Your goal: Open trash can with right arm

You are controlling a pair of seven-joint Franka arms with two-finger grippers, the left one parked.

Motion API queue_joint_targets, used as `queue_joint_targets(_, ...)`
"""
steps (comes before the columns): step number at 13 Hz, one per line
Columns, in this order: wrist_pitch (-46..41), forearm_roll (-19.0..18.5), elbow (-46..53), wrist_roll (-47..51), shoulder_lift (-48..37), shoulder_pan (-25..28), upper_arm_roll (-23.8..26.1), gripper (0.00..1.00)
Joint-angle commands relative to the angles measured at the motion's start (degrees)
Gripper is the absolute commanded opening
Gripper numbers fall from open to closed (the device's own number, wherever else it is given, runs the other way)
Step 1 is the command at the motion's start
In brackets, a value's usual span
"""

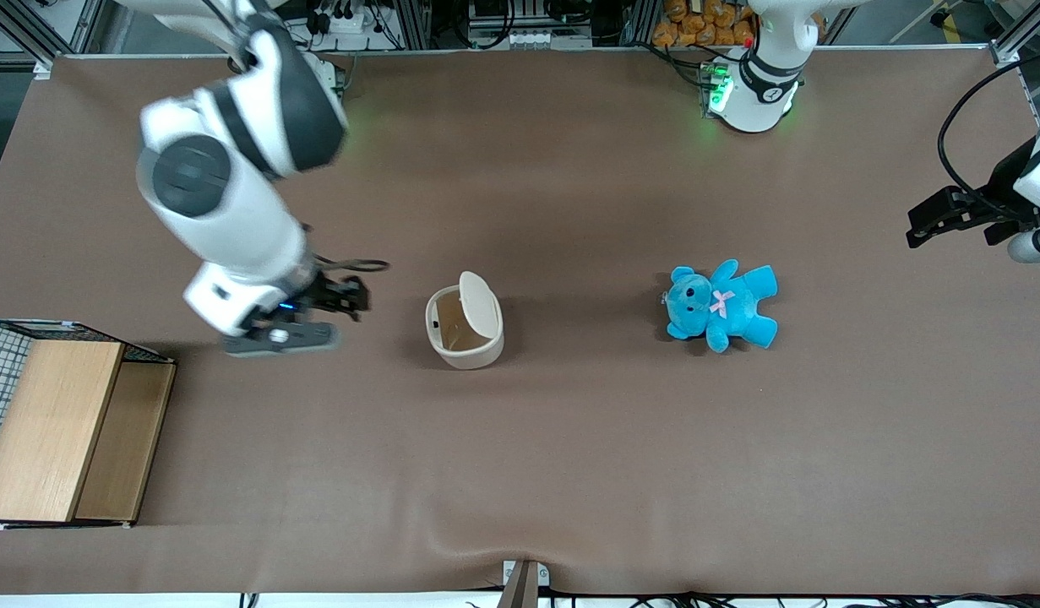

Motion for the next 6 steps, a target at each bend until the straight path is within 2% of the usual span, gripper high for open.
queue_joint_targets(1, -4.62, 0.27, -1.84, -7.96, -7.09, -5.32, 1.47, 1.0)
queue_joint_targets(3, -7.0, 0.53, -2.1, -10.65, -10.52, -8.66, 1.29, 1.0)
queue_joint_targets(6, -11.31, 0.8, -2.1, -11.17, -15.97, -9.99, -1.07, 1.0)
